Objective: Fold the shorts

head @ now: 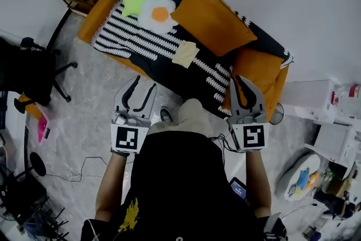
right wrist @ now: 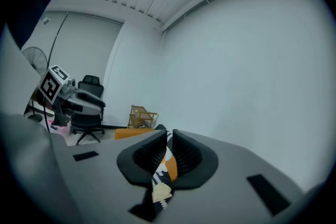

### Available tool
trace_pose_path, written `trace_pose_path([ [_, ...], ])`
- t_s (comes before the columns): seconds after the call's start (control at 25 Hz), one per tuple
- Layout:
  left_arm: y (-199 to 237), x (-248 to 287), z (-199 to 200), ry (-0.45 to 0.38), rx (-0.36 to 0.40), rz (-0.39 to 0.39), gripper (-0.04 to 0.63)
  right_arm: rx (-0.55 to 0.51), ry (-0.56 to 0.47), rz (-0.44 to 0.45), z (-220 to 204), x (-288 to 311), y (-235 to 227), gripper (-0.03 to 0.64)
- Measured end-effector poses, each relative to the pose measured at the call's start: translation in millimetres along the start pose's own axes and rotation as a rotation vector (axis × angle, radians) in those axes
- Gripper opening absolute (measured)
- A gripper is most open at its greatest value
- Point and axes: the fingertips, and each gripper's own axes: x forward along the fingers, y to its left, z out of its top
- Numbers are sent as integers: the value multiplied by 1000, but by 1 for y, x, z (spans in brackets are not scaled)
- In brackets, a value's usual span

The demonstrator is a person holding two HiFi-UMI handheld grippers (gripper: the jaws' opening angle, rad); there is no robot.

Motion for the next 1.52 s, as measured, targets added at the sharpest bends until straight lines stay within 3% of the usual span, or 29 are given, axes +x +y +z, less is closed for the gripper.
trace_pose_path([
  [0.12,4,-11,21,-29,21,37,14,22,-72,59,11,-4,7,17],
  [0.24,-1,-7,22,-32,43,7,14,12,-79,101,9,-4,2,17],
  [0.36,-16,-4,31,-52,14,-22,14,43,-51,121,10,-10,-3,17],
  [0.52,-37,-8,33,-23,18,-98,14,79,-49,72,20,-35,-12,15],
  [0.72,-48,-6,31,-43,13,-147,14,-11,-43,60,19,-49,-17,15],
  [0.88,-60,-7,39,-62,11,-171,14,-5,-44,69,25,-52,-17,15],
  [1.2,-67,-16,40,-74,8,-172,14,-3,-89,137,40,-33,14,15],
  [1.52,-38,-26,24,-77,-20,-64,14,3,-99,127,36,-16,19,15],
])
